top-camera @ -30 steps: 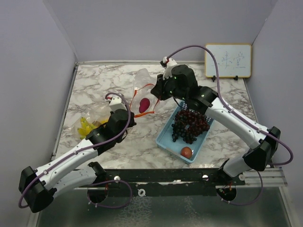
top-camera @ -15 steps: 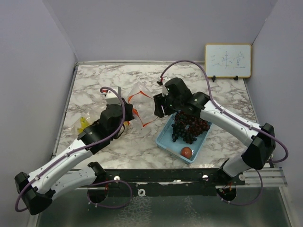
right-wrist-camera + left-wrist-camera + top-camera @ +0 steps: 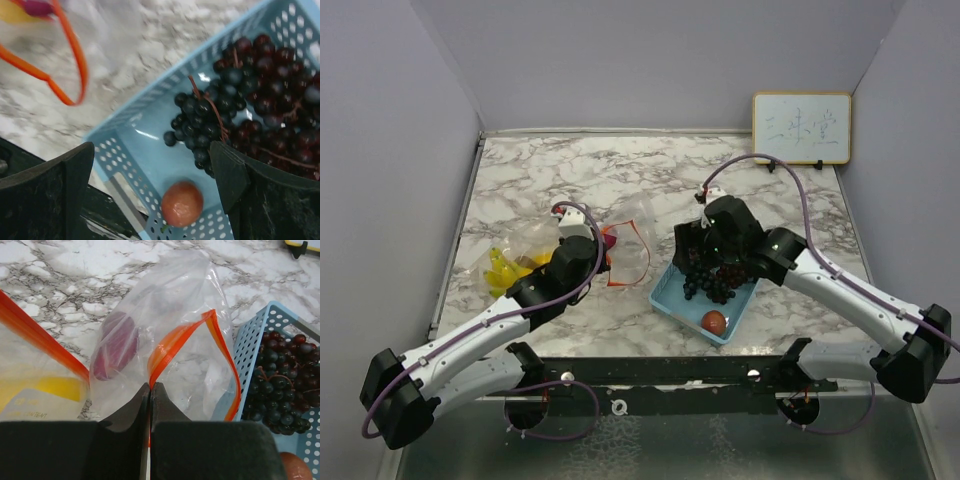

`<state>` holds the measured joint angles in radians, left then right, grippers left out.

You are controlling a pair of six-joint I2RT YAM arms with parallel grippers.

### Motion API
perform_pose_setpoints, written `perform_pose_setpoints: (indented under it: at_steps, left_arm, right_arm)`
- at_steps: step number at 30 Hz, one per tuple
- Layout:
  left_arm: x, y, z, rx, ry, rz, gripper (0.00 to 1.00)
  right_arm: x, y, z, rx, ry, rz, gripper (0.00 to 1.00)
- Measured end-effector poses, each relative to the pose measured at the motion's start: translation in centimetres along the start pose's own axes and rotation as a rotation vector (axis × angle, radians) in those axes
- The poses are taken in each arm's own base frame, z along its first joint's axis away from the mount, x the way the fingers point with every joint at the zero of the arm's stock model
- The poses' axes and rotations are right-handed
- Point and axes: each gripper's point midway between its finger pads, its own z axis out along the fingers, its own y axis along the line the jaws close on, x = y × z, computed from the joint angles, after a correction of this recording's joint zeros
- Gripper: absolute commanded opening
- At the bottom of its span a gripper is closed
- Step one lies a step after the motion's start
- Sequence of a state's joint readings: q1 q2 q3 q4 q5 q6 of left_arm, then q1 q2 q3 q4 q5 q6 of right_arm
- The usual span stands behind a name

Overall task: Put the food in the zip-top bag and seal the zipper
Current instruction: Pick up the fake fruit from the bin.

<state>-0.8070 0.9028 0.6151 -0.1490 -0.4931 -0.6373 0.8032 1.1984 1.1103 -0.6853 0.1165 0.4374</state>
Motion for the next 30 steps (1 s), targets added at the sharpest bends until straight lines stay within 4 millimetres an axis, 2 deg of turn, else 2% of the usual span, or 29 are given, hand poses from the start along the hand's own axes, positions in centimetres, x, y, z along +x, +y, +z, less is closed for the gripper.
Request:
perform_pose_setpoints:
  at_steps: [5,12,13,16,19,20,22,26,30]
  left_arm:
    - [-0.9,-0.7,0.0,0.031,-0.032,-0.015,0.0]
    - [-1.4,-1.3,-0.3,0.063,-0.046,-0.026,0.0]
    - [-1.6,-1.4,-0.5,0.071,-0.049,-0.03,0.0]
    - [-2.1,-1.6,-0.9,0.083,-0.064,-0.039,0.0]
    - [-2.4,-1.6,-1.1,0.089,-0.073,-0.045,0.0]
    - [-2.4,-1.6,-1.1,0.089,-0.073,-0.045,0.0]
    - [-2.4,-1.6,-1.1,0.089,-0.072,-0.044,0.0]
    - [-2.4,-1.7,-1.0,0.087,-0.07,-0.045,0.0]
    - [-3.2,-2.5,-0.8,0.095,-0.068,-0.058,0.0]
  right_arm:
    - [5.8,-2.9,3.0,0.132,0.16,0.017,0.99]
    - [8.4,-5.6,7.2,0.278,0.255,0.013,0.98]
    - [8.6,-5.8,7.6,0.289,0.26,0.011,0.93]
    - [9.8,-6.9,9.1,0.341,0.298,0.007,0.63]
    - [10.7,-7.6,9.4,0.364,0.309,0.014,0.36]
    - [10.8,-7.7,9.4,0.367,0.305,0.019,0.27]
    - [10.4,-7.6,9.0,0.364,0.287,0.025,0.17]
    - [7.8,-7.1,7.0,0.338,0.193,0.038,0.12]
    - [4.3,-5.6,3.8,0.245,0.074,0.036,0.09]
